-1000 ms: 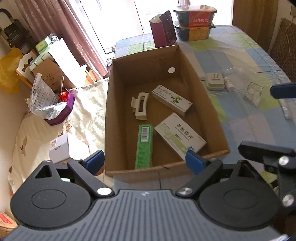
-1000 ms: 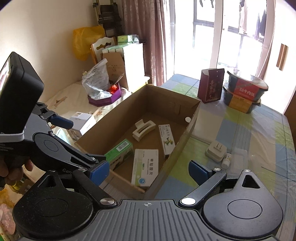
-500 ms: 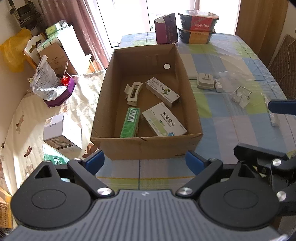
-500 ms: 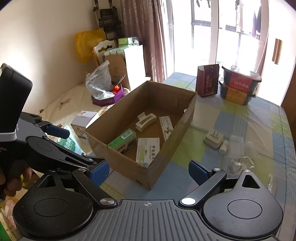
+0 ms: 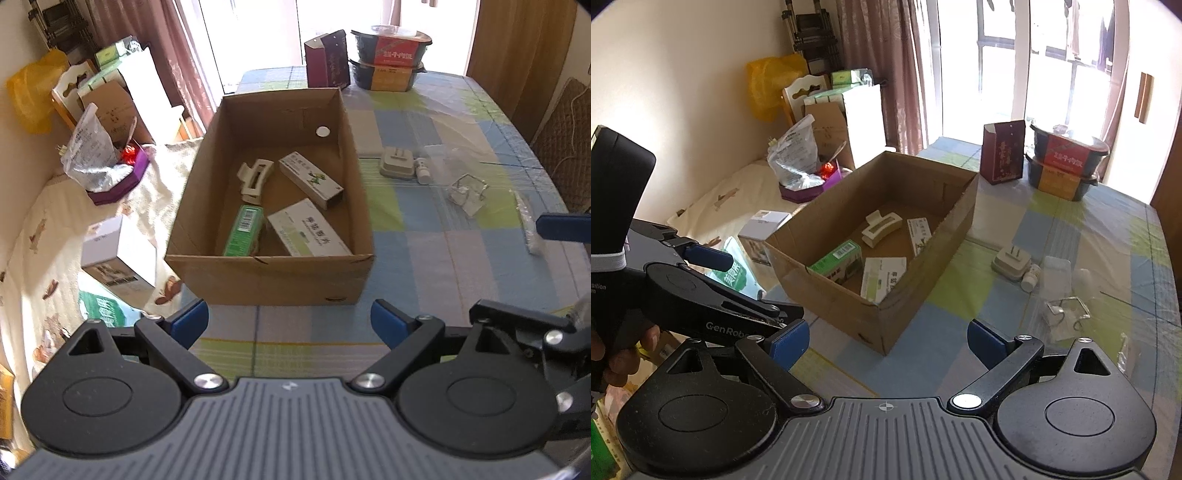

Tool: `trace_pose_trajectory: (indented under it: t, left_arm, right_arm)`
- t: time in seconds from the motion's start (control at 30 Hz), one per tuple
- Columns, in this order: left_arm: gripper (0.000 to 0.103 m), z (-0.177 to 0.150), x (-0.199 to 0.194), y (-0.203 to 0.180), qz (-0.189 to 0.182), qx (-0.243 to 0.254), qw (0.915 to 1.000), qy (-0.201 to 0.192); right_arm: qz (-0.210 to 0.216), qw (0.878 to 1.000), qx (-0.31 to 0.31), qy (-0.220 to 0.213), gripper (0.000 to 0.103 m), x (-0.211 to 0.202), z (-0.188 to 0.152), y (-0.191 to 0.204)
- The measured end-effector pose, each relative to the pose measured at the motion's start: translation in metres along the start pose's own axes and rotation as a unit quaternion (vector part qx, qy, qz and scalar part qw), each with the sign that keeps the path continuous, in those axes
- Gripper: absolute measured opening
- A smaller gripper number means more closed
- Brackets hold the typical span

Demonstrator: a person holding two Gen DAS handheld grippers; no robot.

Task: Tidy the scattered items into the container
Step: 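Withdraw both tools from the cardboard box toward the remaining items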

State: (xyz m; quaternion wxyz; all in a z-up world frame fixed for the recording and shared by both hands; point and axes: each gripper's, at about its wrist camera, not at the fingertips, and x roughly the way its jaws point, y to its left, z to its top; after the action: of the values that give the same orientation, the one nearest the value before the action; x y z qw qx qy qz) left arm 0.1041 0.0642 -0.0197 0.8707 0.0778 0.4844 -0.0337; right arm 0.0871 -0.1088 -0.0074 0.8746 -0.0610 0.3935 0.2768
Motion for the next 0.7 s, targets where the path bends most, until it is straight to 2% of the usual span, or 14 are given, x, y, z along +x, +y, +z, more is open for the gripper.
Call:
trace_pose_trajectory:
  t: [0.33, 0.7]
  left_arm:
    - [0.093, -0.001, 0.007, -0.039, -0.025, 0.003, 0.9997, 0.005]
    - [0.093, 0.001, 0.031, -0.088, -0.065, 0.022, 0.9975, 0.020]
  right_arm:
    - [-0.020, 1.000, 0.020, 0.007, 0.097, -0.016, -0.023, -0.029]
    - [-0.064, 0.994, 0.083, 0.014, 0.097, -0.035, -0.051, -0.085]
